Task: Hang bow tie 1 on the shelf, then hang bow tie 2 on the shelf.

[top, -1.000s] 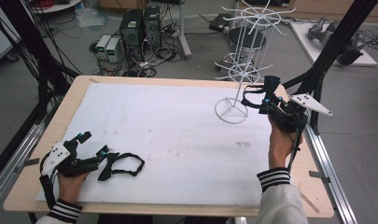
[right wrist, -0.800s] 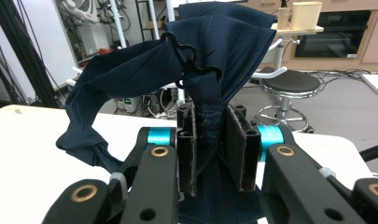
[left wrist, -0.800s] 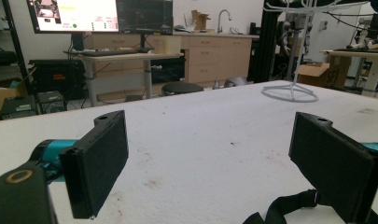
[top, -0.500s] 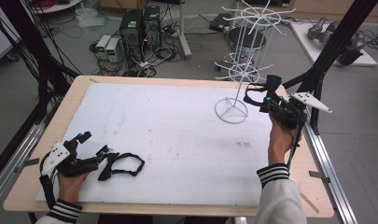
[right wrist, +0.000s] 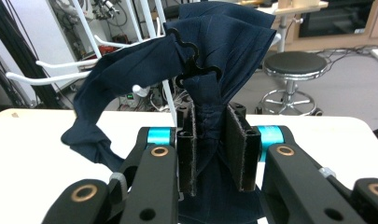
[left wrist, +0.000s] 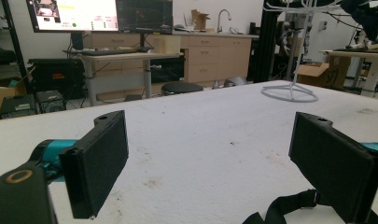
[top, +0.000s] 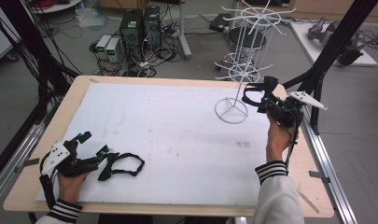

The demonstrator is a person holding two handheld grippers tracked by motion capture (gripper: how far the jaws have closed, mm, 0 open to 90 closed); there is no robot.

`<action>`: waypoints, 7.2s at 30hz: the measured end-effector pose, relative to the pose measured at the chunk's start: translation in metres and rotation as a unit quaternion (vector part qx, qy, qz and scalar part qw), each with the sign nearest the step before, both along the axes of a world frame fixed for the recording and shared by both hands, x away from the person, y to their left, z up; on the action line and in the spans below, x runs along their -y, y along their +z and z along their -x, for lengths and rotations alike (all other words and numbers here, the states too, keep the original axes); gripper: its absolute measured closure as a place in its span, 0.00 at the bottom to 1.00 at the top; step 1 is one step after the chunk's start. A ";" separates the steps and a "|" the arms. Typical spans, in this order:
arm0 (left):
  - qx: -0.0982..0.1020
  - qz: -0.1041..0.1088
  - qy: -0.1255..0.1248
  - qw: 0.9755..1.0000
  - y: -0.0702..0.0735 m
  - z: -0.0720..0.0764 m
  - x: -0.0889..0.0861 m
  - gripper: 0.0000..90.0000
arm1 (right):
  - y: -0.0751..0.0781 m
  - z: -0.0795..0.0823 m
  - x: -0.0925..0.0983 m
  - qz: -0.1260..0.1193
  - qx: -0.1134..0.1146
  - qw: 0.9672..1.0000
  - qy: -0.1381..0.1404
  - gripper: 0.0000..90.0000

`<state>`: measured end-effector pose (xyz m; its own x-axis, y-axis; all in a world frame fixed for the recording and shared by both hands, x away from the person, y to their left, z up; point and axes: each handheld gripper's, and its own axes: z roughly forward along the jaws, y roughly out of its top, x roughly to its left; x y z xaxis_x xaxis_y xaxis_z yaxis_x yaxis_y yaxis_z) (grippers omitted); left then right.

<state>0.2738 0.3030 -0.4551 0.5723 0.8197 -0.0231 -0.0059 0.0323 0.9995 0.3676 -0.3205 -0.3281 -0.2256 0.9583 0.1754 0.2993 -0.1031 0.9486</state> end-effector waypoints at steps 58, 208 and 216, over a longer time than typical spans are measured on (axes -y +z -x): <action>0.000 -0.001 -0.003 1.000 0.000 0.000 0.000 0.14 | -0.027 0.079 -0.041 0.055 0.074 0.976 0.195 0.01; -0.433 -0.381 -0.113 0.809 0.057 -0.040 0.057 0.30 | -0.045 0.110 -0.060 0.024 0.151 0.960 0.234 0.01; -0.436 -0.370 -0.114 0.813 0.058 -0.038 0.060 0.29 | -0.045 0.110 -0.060 0.023 0.151 0.961 0.232 0.01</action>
<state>0.3114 0.2432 -0.3966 0.7420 0.6685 -0.0511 0.6363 -0.6782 0.3675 0.2572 -0.2608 -0.3735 -0.6638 0.7479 -0.0050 0.0140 0.0191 0.9997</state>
